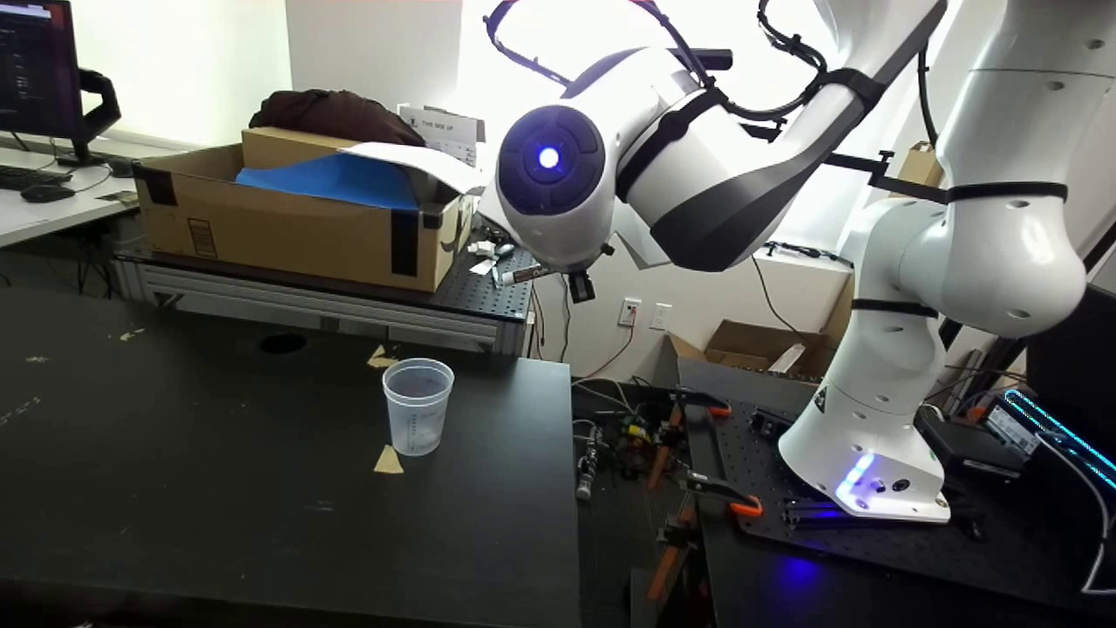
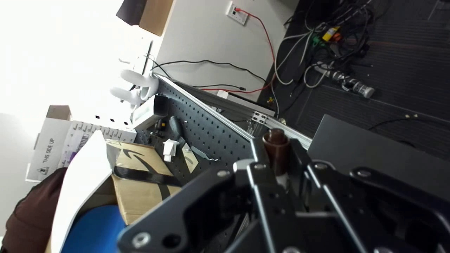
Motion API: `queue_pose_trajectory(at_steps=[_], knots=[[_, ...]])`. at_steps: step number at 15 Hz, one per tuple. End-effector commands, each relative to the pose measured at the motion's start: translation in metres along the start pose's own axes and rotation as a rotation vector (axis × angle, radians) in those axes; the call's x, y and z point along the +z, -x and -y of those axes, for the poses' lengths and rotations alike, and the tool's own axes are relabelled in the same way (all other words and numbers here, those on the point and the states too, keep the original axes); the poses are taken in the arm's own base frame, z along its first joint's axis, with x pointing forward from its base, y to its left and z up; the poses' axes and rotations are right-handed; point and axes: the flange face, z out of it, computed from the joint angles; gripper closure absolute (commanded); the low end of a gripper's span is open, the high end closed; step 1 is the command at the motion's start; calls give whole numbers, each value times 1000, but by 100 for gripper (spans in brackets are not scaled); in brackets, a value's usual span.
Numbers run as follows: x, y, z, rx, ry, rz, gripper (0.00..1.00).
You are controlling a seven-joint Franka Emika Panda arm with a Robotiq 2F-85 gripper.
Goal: Put the black marker in the cup
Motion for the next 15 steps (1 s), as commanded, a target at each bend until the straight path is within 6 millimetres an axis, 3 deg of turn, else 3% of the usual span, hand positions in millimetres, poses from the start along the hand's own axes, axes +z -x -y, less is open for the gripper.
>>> queue_pose_trajectory(at_steps=[1,12,13,15], knots=[[-15,-16,0,-64,64,60,95],[-24,-68,9,-228,131,139,95],[-18,-59,14,-207,117,122,80],[-18,-66,15,-215,112,122,80]])
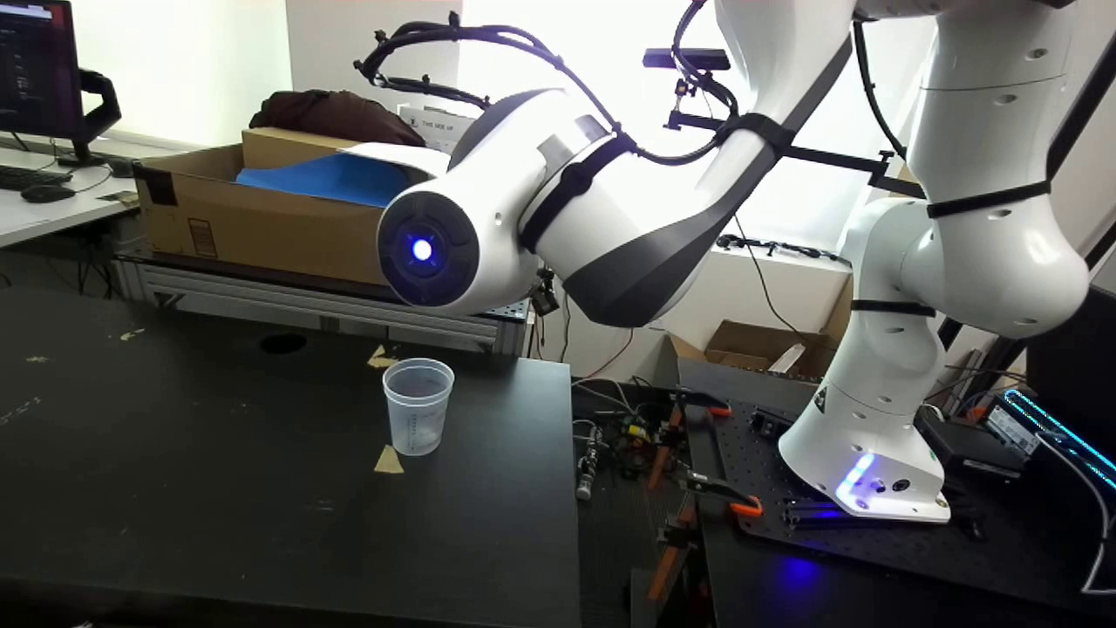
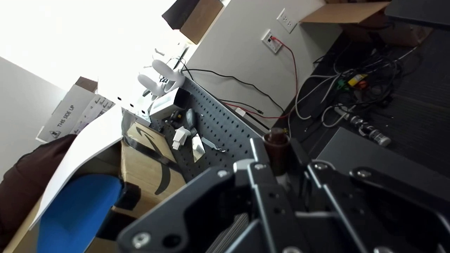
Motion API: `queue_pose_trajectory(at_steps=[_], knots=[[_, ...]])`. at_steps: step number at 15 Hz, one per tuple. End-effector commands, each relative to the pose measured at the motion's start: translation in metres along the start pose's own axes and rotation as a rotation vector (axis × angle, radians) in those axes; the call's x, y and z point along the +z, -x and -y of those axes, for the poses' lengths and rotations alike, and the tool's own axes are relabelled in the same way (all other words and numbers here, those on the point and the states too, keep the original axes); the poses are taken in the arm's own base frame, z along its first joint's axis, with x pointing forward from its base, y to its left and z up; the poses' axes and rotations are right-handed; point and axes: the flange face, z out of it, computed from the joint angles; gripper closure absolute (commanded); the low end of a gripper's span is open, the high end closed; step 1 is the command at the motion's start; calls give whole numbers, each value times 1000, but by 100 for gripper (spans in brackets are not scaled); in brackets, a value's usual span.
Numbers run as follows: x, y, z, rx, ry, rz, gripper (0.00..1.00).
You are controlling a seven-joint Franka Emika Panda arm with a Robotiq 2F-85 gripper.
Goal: Put the black marker in the cup
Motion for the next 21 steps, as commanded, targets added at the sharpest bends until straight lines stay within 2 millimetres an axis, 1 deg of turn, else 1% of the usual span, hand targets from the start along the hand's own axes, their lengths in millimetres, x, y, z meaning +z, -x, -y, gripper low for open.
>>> queue_pose_trajectory(at_steps=[1,2,3,7,9,12,16,21], knots=[[-1,-1,0,0,-1,1,80],[-1,-2,0,0,-1,1,80],[1,-1,-2,8,1,0,95],[-5,-6,-5,-7,8,-32,95],[-9,-10,-3,-13,16,-54,95],[-14,-22,4,-28,9,-90,95],[-21,-37,18,-59,16,-90,95],[-38,-50,32,-92,45,-101,95]])
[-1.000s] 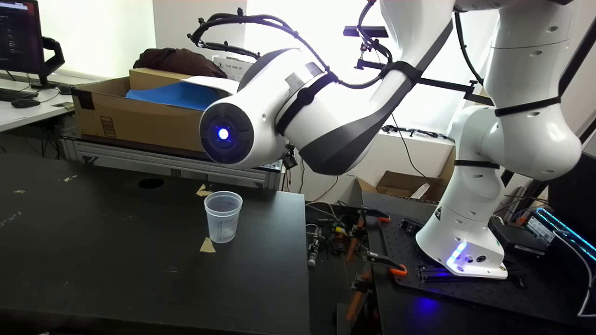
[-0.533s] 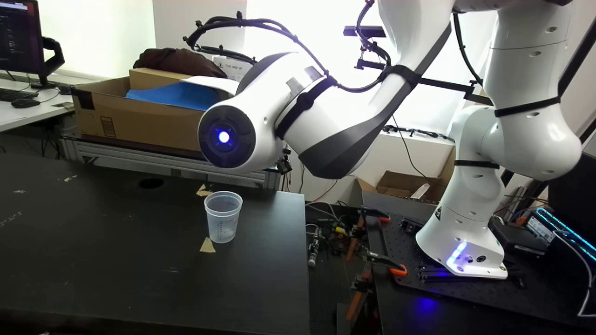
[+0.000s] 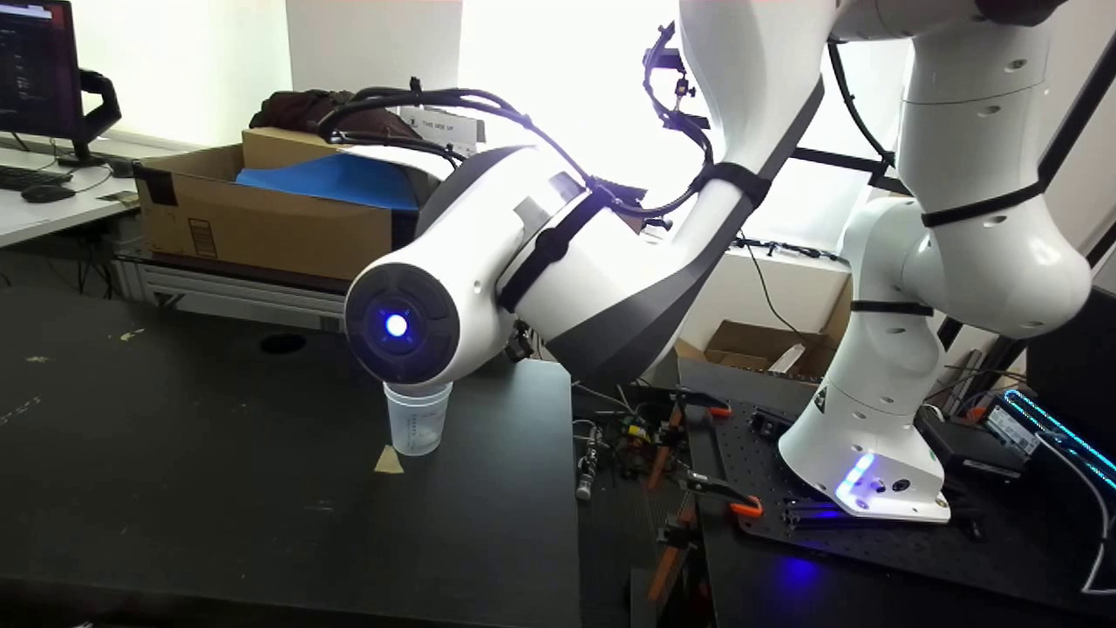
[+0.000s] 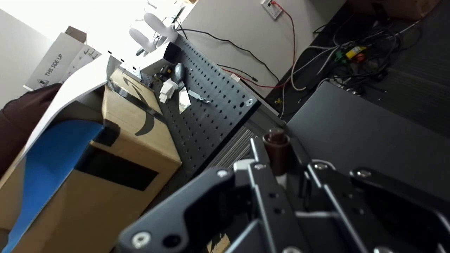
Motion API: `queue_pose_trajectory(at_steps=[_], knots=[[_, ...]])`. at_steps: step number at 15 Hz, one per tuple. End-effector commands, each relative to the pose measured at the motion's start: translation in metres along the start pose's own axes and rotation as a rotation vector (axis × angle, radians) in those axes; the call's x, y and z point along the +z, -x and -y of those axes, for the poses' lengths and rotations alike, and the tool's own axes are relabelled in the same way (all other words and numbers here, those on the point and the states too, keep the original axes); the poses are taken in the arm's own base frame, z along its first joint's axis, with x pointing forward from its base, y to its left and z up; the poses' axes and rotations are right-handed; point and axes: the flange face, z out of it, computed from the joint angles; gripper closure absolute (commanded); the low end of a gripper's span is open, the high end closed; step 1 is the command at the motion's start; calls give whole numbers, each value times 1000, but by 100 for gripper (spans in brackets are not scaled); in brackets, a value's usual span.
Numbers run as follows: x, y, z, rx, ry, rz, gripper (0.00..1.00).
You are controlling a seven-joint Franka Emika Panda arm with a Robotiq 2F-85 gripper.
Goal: Put the black marker in the cup
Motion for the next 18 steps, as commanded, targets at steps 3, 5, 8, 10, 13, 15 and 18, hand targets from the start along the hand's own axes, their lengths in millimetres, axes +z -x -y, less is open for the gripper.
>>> queue_pose_trajectory(at_steps=[3,5,8,10,13,15,18], knots=[[-19,-16,3,-45,26,-8,95],[-19,-20,5,-45,23,16,95],[-17,-24,4,-55,33,61,95],[-16,-28,3,-60,33,81,95],[-13,-34,-2,-96,21,98,95],[-11,-38,-13,-137,6,107,95],[-5,-43,-35,-184,-11,123,95]])
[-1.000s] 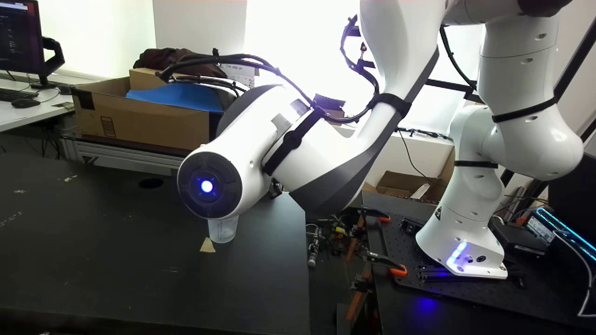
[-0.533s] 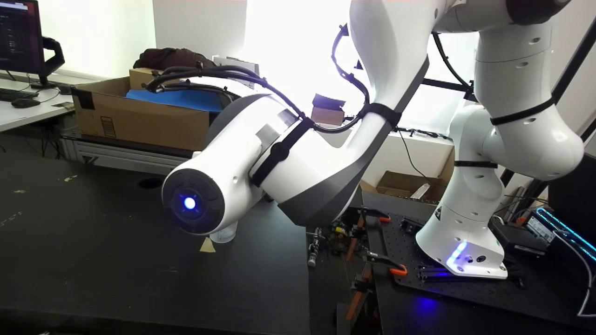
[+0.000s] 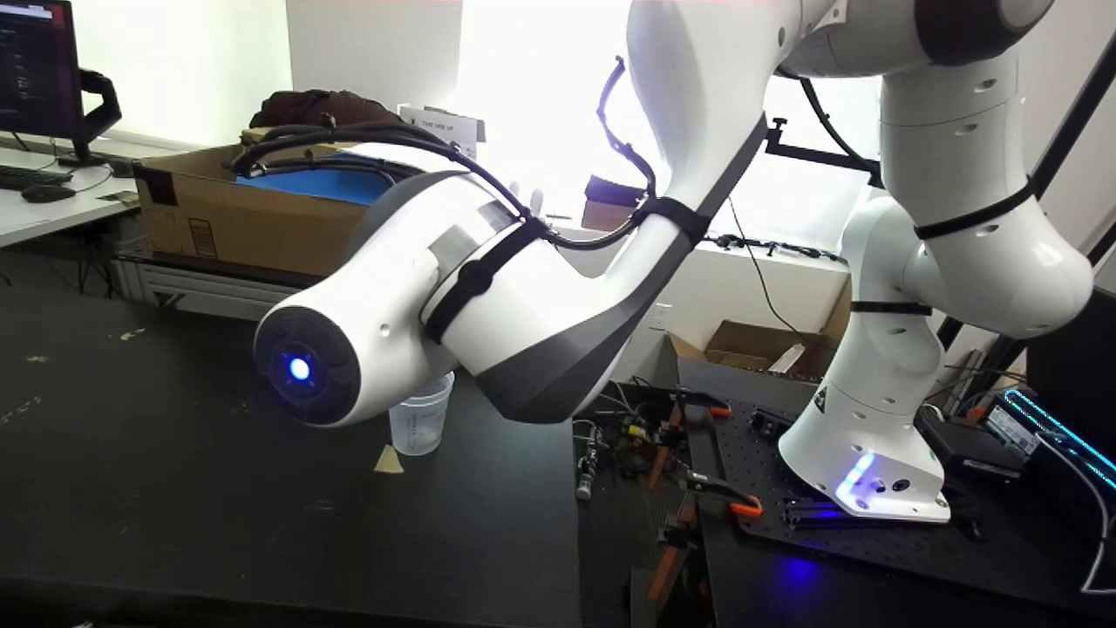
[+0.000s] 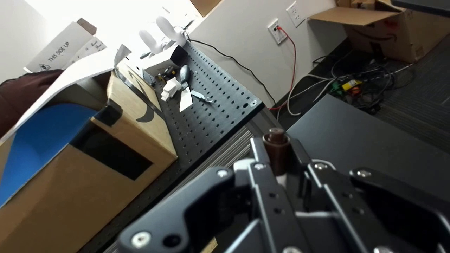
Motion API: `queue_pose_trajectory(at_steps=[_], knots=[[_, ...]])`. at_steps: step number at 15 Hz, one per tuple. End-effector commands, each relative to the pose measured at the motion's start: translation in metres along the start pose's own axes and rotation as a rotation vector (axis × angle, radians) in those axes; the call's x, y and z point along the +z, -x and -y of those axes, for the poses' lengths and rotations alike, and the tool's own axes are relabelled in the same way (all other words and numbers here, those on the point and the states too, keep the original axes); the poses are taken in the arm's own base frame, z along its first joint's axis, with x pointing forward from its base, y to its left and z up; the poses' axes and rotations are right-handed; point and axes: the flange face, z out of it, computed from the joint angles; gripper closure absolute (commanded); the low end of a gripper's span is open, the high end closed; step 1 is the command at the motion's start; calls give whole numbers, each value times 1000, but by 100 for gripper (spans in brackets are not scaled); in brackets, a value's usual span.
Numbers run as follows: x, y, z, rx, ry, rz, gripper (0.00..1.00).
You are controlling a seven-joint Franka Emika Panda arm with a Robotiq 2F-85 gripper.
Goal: Put the black marker in the cup
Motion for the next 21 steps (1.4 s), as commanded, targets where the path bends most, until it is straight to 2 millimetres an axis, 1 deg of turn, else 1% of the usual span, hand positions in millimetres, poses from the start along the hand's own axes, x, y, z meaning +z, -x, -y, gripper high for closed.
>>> queue_pose_trajectory(at_steps=[1,4,7,16,21], knots=[[5,-3,-35,-60,-23,40,95],[13,-5,-57,-100,-56,68,95],[19,-9,-66,-131,-83,99,95],[12,-22,-59,-223,-112,90,95],[7,-30,-47,-302,-153,60,95]])
